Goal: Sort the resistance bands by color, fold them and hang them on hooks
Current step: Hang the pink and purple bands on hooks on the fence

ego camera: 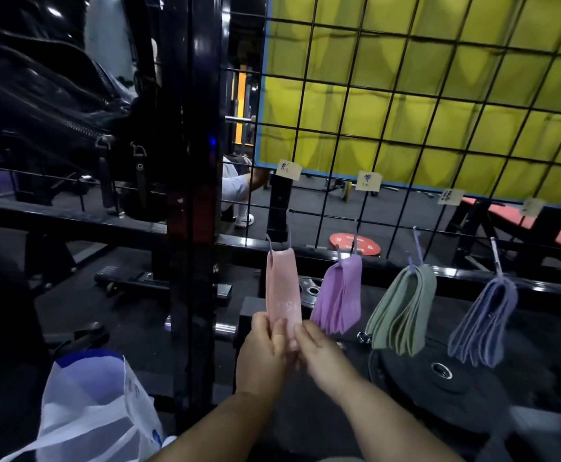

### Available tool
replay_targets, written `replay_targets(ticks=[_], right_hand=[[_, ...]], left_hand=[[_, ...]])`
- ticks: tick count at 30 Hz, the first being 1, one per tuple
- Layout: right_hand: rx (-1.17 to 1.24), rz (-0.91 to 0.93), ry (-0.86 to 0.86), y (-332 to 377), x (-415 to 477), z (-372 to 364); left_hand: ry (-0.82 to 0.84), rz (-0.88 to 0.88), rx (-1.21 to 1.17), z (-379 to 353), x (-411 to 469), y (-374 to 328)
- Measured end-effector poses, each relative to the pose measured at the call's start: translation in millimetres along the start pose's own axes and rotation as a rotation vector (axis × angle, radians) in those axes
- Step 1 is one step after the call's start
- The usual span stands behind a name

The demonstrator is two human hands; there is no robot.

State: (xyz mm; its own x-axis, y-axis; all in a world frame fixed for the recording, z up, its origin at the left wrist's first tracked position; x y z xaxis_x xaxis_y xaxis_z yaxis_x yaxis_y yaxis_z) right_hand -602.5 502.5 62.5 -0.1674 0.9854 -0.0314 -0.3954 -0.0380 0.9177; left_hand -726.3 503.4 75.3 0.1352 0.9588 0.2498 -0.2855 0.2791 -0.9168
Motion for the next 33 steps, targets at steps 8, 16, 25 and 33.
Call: replay_targets(ticks=[8,16,25,33], right_hand=[[-0.083,-0.002,-0.066,-0.6,-1.1,4.9],[-0.076,-0.028,-0.093,-4.7,1.9,-1.2],[-0.075,-0.069,-0.128,-7.3,0.9,-0.9],[-0.233,-0.155,-0.257,-7.4,-13.2,23.9]], left_hand=[[0.031,-0.006,-0.014,-2.5,-2.8,-2.6],[-0.004,0.012,0.031,3.7,-2.6,2.4],[-0.026,0.027,0.185,11.5,-2.8,0.9],[-0.185,0.004,0.229,28.0,-3.3,1.8]])
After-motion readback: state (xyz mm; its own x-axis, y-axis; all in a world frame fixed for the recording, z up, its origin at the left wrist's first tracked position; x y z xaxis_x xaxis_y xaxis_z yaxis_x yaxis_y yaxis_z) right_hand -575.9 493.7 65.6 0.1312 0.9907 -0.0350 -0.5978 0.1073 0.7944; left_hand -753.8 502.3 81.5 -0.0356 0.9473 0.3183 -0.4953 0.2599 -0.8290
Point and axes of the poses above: each hand's wrist, its own x-axis towards the middle knuckle, its own z-axis out of the back of the hand, y = z × x, the point moved 10 cm from there along x, towards the middle knuckle, and after that the axes turned 12 degrees about y, right-handed, at the moved point
